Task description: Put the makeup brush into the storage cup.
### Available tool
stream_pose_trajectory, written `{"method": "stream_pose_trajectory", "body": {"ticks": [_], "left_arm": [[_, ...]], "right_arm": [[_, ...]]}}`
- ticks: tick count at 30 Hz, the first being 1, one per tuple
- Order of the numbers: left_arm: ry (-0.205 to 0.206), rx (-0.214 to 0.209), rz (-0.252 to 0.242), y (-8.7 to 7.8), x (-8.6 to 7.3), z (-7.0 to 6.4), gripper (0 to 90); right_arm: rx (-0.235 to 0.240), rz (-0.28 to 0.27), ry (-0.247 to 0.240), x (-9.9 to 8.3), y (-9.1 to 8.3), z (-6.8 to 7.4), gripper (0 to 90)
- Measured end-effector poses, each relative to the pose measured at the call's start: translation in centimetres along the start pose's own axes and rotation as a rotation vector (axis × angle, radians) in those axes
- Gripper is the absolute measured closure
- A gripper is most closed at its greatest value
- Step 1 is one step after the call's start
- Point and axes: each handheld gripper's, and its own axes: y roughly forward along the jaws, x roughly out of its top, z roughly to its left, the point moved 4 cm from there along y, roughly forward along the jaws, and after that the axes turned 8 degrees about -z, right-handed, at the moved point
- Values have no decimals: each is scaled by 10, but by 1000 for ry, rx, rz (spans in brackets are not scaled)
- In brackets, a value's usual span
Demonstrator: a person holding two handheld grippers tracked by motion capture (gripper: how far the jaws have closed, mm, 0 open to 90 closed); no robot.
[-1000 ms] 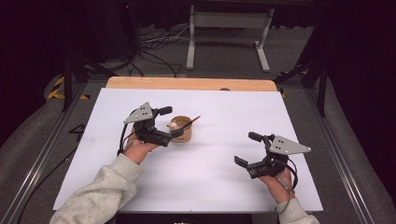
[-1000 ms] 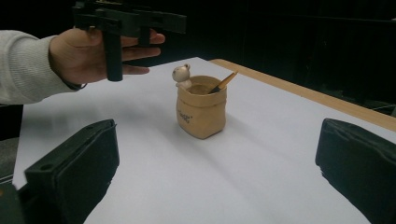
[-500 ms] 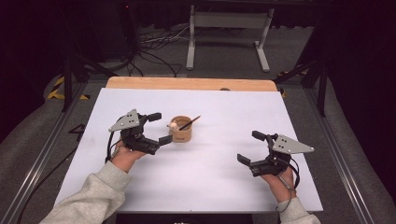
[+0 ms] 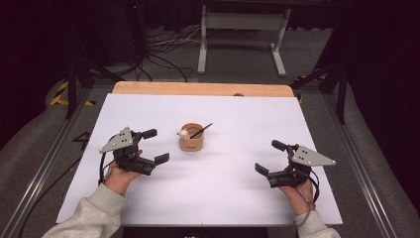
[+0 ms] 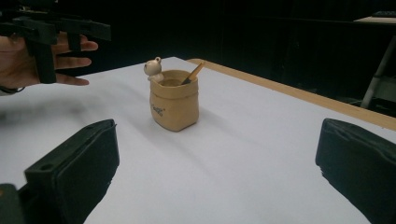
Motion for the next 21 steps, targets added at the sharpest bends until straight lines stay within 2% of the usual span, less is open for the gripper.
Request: {"method": "stream_pose_trajectory", "body": {"ticks": [3, 8, 14, 21], "left_arm": [[8, 6, 8, -7, -5, 0, 10], [-4, 6, -2, -16, -12, -2, 7], [20, 19, -9, -24, -20, -6, 2], [26, 31, -12, -29, -27, -8, 1]], "right_arm": [[-5, 6, -13, -3, 0, 0, 0], [-6, -1, -17, -5, -1, 1, 0], [-10, -15, -22, -8, -3, 1, 0], [-14, -18, -26, -12, -4, 1, 0]]}}
